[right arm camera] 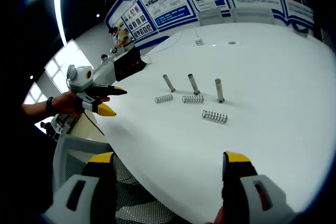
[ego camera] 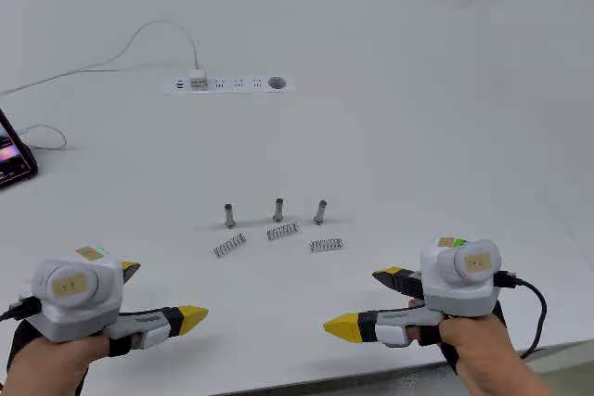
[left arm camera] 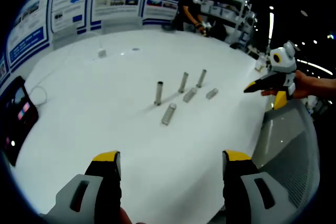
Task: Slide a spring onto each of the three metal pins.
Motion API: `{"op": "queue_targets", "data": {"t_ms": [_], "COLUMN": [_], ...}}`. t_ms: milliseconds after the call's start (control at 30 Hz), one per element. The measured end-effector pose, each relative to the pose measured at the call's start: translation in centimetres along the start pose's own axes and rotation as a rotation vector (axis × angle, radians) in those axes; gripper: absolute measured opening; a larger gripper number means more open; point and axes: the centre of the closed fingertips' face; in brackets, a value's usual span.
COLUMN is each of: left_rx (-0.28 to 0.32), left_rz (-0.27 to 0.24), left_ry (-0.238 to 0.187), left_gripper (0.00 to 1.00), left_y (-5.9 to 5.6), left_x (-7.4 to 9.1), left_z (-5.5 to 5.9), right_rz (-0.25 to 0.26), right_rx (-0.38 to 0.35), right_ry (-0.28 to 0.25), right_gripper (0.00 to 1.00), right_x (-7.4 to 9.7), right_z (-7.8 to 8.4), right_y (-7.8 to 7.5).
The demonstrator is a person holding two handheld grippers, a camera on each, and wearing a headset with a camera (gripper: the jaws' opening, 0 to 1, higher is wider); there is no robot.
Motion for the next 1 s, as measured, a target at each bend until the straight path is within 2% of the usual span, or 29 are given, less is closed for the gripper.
{"op": "queue_targets", "data": {"t_ms": [233,367,567,1000], "left_rx": [-0.054,-0.075,-0.079,-0.094], "left_rz": [0.014,0.029,0.051,0.067], "left_ry": [0.021,0.022,0.010,0.029], "left_gripper": [0.79,0.79,0.77,0.75], "left_y": [-0.3,-0.1,-0.5,0.0], "left_x": [-1.3,-2.0,-3.0,-4.9], "left_z": [-1.4,-2.3,-3.4,-4.1], "right_rz": [0.005,0.008,0.016,0.021], "right_rx": [-0.004,-0.007,-0.013,-0.023], "right_ry": [-0.007,-0.010,-0.009,-0.011], "right_gripper": [0.84,0.84,0.84,0.85], "right_x": [0.2,0.4,0.8,1.0], "right_z": [-0.3,-0.3,-0.2,-0.2], "right_y": [-0.1,-0.2,-0.5,-1.0]}}
Point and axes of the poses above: the centre of the closed fingertips' face, and the gripper's own axes: x roughly backward along the fingers, y roughly to its left, z roughly out of its underside, and after that the axes turned 12 degrees about y, right-handed
